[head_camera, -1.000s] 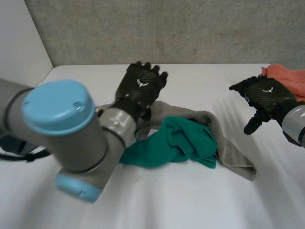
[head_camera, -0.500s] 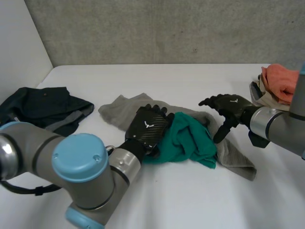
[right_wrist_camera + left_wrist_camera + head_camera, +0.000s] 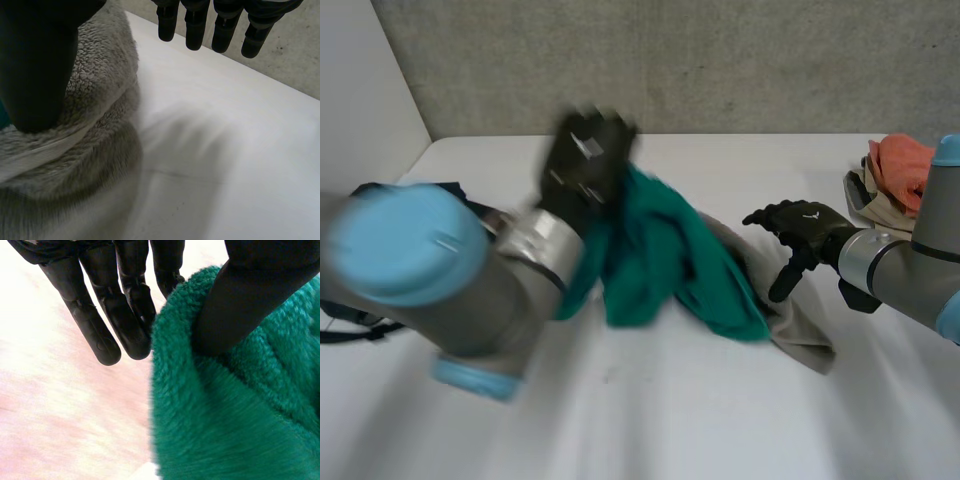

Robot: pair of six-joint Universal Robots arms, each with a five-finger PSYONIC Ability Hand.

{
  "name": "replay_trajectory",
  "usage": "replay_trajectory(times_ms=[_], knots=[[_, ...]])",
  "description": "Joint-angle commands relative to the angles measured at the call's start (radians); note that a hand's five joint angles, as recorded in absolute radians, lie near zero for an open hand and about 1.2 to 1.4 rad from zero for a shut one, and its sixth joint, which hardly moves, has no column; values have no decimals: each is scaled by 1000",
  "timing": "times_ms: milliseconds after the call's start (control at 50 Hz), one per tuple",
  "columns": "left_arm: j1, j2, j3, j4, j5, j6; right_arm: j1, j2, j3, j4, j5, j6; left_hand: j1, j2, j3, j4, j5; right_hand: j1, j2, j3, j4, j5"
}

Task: Fold the laundry.

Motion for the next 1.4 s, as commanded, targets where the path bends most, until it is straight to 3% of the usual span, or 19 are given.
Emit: replay_trajectory(times_ms=[20,80,140,220,320,400,440,460,620,780,800,940,1060,1320,1400], knots=[[302,210,79,-45,-6,9,21,4,3,0,-1,-4,260,207,210,201,252,-60,-36,-31,-31,-44],[446,200,137,-89,-10,11,22,4,7,2,-1,-8,260,207,210,201,252,-60,-36,-31,-31,-44],[535,172,186,-108,-13,22,22,3,9,2,-1,-8,260,207,210,201,252,-60,-36,-31,-31,-44],[653,12,298,-102,-44,118,24,3,12,0,-1,-9,260,207,210,201,252,-60,-36,-31,-31,-44],[692,-96,360,-62,-121,213,27,4,21,2,0,-11,260,207,210,201,252,-60,-36,-31,-31,-44],[690,-170,340,-37,-109,221,27,4,29,2,0,-11,243,190,193,183,235,-60,-36,-31,-31,-44],[680,-185,331,-40,-84,215,25,3,30,2,0,-11,-426,-479,-476,-485,-434,-60,-36,-31,-31,-44],[661,-199,317,-43,-55,219,25,3,30,2,0,-11,-953,-1005,-1003,-1012,-961,-60,-36,-31,-31,-44],[545,-127,217,-59,-39,216,21,-19,35,5,6,-12,-934,-987,-984,-994,-943,-60,-36,-31,-31,-44],[336,29,47,-169,-32,212,19,-97,63,11,6,-63,-899,-952,-949,-959,-907,-38,-14,-9,-9,-22],[259,38,-25,-189,-15,210,16,-109,75,12,8,-89,-803,-856,-853,-863,-811,-11,12,17,17,4],[94,29,-205,-189,60,207,16,-123,129,11,31,-176,-603,-656,-653,-662,-611,9,33,38,38,25],[43,-53,-236,-167,97,190,24,-123,175,6,37,-192,-603,-655,-653,-662,-611,9,33,38,38,25],[55,-260,-79,-68,100,123,27,-112,214,-41,29,-178,-617,-670,-667,-677,-626,9,33,38,38,25],[57,-311,-42,-17,94,126,25,-111,210,-51,29,-178,-521,-574,-571,-581,-529,15,39,44,44,31]])
